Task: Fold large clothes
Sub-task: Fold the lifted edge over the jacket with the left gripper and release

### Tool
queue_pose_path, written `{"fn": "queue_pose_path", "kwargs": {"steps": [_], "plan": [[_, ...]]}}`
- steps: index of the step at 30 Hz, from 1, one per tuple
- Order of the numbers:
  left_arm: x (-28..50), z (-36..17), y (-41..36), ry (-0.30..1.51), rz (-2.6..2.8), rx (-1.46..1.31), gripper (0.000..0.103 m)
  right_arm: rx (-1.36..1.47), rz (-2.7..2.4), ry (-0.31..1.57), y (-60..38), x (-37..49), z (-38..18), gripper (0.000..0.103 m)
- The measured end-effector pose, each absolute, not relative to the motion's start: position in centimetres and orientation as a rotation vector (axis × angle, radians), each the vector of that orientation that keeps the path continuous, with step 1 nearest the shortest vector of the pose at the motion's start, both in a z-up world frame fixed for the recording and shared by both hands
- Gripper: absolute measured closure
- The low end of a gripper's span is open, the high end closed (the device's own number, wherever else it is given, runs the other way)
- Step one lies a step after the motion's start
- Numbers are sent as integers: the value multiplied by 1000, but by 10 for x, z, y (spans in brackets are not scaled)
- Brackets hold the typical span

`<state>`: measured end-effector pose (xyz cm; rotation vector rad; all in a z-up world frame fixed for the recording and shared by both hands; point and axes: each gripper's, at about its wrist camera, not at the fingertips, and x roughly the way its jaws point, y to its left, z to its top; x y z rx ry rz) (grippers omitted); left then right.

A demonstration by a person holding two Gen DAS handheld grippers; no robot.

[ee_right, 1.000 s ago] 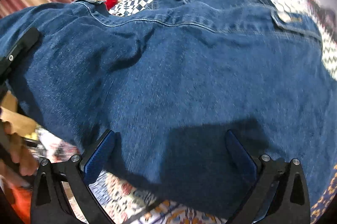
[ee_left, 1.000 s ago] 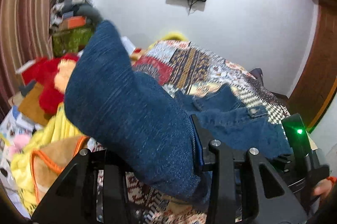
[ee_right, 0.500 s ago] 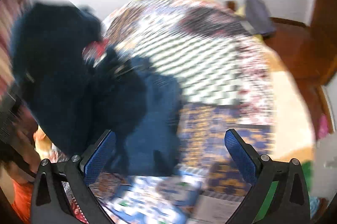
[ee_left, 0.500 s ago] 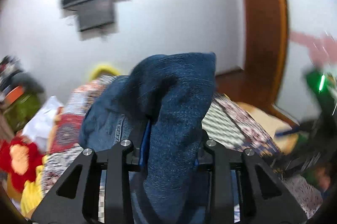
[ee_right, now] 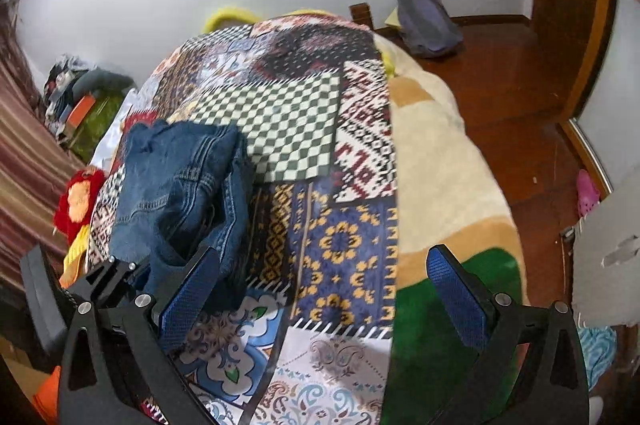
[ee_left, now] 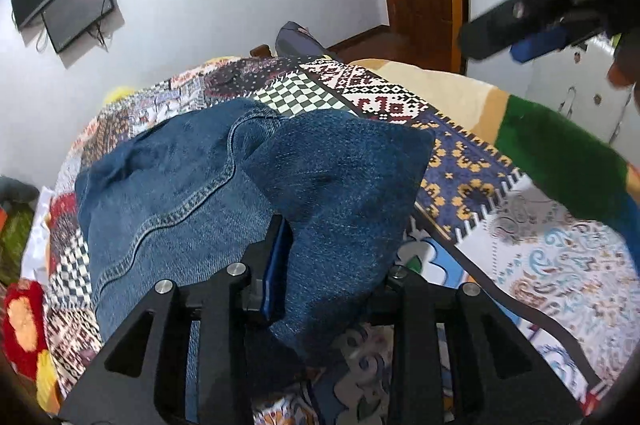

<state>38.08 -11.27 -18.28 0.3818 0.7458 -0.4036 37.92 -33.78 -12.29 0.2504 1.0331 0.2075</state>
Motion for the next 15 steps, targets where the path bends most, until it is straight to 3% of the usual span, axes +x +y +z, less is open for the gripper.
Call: {"fn": "queue_pose_path", "kwargs": {"steps": [4,8,12,15], "plan": [[368,-174,-103,771,-447,339,64,251,266,1030,-319,378,-122,0],[346,-157,-87,793,-501,277,28,243,325,1011,-295,378,-111,0],[333,-137,-57,760,-449,233,23,237,388,992,-269,381,-101,0],[332,-123,-21,725,-340,204,13,234,441,1004,-245,385,-101,0]]}}
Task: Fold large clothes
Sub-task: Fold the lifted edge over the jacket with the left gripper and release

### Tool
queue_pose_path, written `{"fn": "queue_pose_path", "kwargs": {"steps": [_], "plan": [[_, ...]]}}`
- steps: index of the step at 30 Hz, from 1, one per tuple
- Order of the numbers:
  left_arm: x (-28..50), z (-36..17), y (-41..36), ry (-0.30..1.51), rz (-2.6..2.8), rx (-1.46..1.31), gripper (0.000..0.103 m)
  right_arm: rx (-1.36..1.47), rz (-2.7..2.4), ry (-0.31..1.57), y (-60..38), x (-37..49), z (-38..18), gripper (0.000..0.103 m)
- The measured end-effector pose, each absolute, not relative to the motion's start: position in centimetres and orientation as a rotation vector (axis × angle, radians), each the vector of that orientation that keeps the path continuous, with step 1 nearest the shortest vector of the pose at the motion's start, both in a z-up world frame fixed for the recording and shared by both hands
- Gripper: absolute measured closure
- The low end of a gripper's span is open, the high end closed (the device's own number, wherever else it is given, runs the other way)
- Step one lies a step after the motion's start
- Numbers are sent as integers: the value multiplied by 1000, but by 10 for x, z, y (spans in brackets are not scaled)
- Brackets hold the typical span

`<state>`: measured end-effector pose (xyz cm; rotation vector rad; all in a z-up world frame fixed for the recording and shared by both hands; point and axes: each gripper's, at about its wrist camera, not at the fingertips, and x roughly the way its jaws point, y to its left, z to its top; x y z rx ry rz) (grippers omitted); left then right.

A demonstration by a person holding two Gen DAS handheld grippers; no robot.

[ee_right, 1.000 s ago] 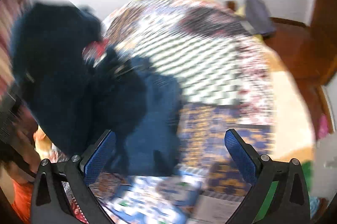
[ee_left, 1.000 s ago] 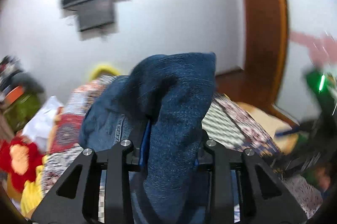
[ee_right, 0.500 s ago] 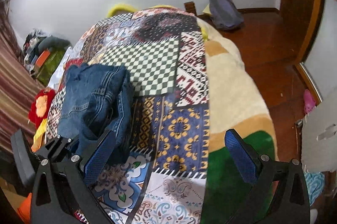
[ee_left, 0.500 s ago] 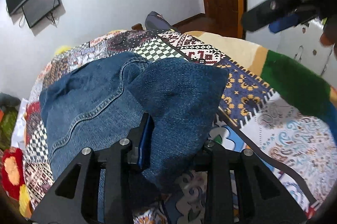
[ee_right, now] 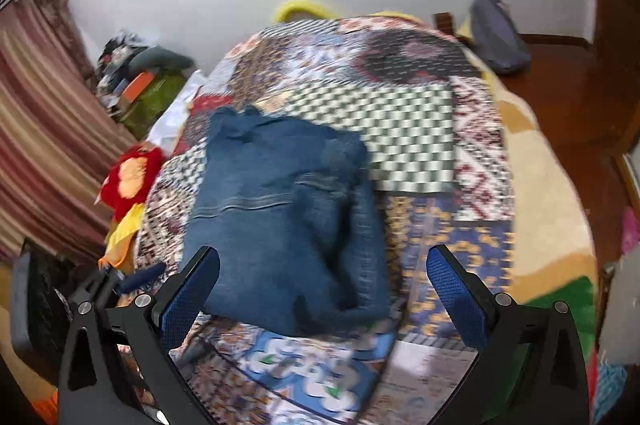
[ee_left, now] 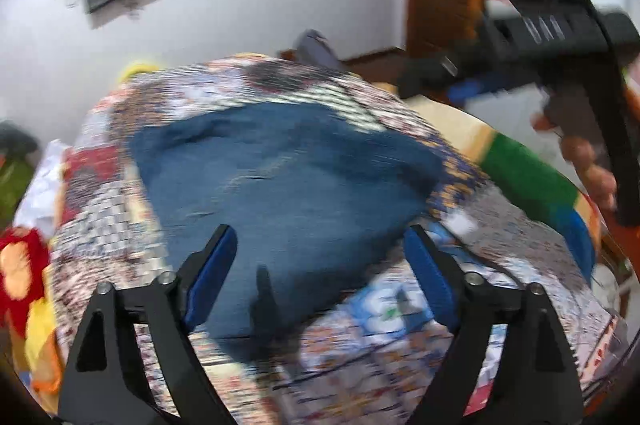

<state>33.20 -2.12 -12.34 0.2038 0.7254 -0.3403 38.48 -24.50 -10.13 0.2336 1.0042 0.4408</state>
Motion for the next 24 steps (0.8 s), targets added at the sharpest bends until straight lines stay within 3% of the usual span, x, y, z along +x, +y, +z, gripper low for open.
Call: {"fn": "queue_pose_path", "kwargs": {"steps": [2,7,13,24], "plan": [[335,-121,1,715,-280,177,8,211,463,1021,-227,386,-108,0],[342,-146,51,835,-188,98,7,145,482,1132,-192,390,-150,0],[333,-198,58,966,-185,132,8,185,469,1232,-197,394,-207,0],[346,-214,74,976,-175,63,5,97,466,1135,-211,380,-195,0]]}}
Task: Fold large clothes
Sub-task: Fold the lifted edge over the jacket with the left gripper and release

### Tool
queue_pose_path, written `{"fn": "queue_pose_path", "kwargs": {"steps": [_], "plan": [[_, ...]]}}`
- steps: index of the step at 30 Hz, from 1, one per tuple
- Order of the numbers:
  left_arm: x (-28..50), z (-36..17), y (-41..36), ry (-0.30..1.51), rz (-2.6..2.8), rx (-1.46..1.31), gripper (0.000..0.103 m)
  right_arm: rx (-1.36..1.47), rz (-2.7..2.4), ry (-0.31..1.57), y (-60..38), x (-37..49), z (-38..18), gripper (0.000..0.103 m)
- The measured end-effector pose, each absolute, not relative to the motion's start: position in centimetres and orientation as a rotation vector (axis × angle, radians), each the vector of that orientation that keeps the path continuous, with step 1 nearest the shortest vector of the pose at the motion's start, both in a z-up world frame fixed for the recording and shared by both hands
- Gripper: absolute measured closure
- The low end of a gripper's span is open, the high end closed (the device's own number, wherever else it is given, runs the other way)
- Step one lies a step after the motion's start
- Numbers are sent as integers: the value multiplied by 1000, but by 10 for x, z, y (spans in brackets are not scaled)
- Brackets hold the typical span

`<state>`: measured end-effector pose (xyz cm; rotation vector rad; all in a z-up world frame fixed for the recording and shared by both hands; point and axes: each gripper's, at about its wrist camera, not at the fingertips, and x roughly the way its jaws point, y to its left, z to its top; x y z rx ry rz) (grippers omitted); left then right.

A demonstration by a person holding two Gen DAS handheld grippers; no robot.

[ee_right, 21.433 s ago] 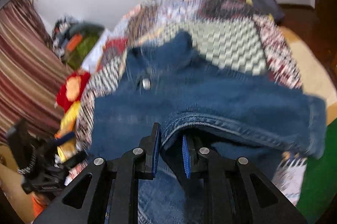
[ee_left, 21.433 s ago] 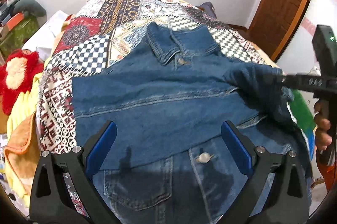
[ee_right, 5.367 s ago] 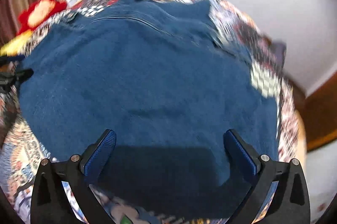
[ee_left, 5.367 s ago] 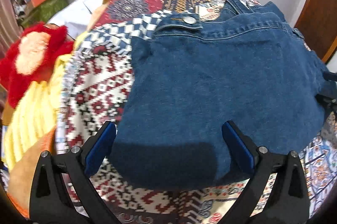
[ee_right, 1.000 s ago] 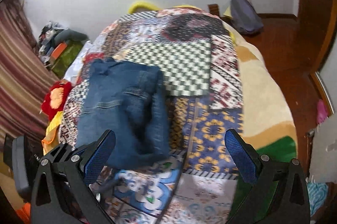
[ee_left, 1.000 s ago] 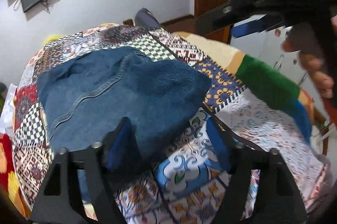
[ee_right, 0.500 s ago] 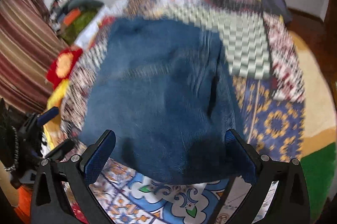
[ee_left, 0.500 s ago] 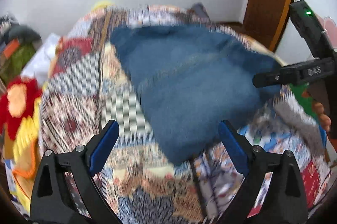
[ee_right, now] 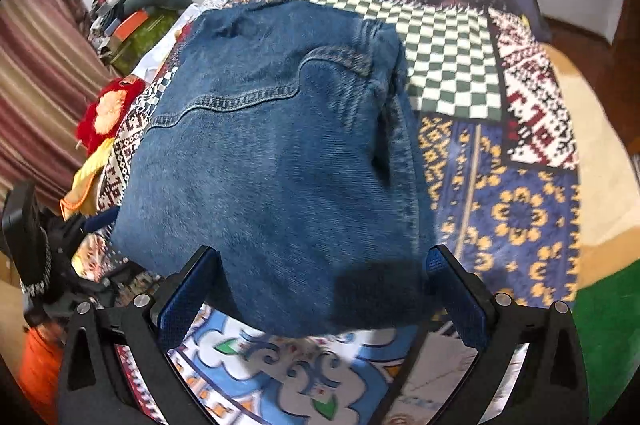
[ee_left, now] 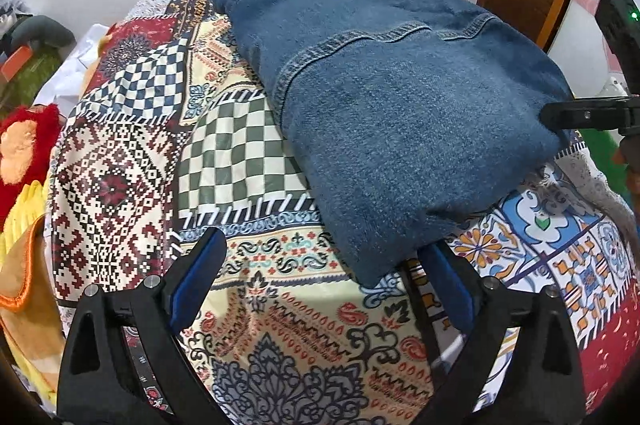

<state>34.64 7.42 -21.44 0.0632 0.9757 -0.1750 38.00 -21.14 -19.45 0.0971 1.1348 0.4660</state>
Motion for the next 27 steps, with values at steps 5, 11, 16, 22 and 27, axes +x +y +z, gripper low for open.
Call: {"fn": "queue_pose_path", "kwargs": {"steps": [5,11,16,22,27], "plan": [[345,-219,88,1014,-197,-26,5,131,391,1172,-244,381,-205,0],[333,-211,105,998,-54,91,5,149,311,1216,-278,377,-211,0],[338,-185,134,946,1,37,5,176,294,1191,-287,387,-183,0],[370,-151,134,848,-37,5,5,200,329,1086,-272,411,-138,0],[416,-136,110,796,-108,46,5,137,400,1039,-229,443,-116,0]]}}
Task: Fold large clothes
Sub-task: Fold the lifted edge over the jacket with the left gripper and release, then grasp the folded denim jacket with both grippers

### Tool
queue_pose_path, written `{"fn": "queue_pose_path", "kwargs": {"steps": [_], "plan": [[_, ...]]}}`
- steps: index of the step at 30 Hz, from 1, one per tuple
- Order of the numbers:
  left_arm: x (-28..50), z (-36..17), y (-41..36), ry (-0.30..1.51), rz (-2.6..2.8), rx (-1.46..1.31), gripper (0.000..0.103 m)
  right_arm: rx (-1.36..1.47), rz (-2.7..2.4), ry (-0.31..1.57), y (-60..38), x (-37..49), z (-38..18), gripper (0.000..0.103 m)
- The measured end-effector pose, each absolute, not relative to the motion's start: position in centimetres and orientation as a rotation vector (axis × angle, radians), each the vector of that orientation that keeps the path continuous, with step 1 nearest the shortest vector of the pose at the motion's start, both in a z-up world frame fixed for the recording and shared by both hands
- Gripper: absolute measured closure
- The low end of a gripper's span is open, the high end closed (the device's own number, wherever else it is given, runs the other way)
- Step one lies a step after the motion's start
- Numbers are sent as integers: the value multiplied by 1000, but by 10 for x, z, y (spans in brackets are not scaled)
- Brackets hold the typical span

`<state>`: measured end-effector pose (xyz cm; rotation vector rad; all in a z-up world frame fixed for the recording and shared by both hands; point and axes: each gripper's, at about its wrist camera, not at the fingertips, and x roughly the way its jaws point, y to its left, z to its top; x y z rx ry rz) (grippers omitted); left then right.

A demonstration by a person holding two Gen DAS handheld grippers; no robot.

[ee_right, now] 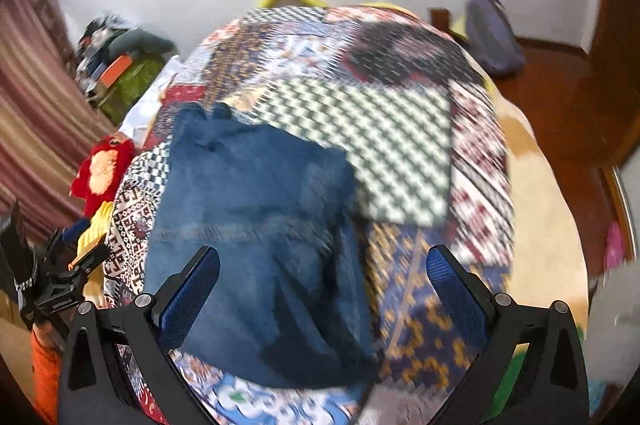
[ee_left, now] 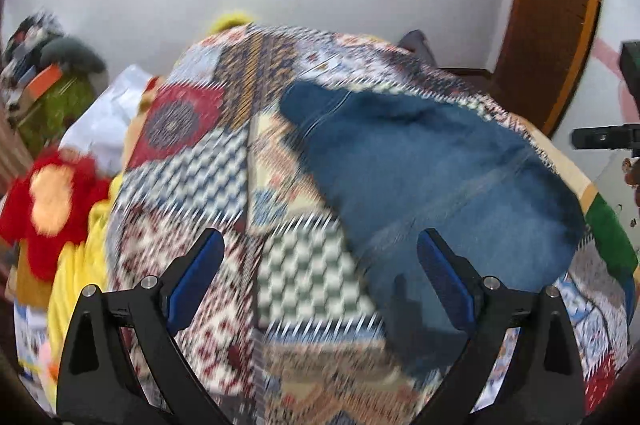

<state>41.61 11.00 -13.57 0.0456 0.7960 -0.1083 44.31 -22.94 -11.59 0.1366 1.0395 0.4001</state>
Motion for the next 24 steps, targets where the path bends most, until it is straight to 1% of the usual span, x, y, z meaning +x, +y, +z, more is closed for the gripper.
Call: {"fn": "queue_pose_path", "kwargs": {"steps": [4,8,12,14,19,24], "plan": [[458,-140,94,802,-164,53,4,87,446,1051,-198,471,-125,0],[525,-164,84,888,-168,50,4,72,456,1116,-181,499,-153,0],[577,-185,81,917,-115,37,4,106,422,1192,-185,523,-187,0],[593,-188,82,914,-85,23,1,123,408,1212,-195,533,-201,0],[600,-186,87,897,-77,-20,1,201,428,1228,-217,536,-214,0],[576,-170,88,859,-72,16,1,162,391,1198,-223,524,-198,0]]}}
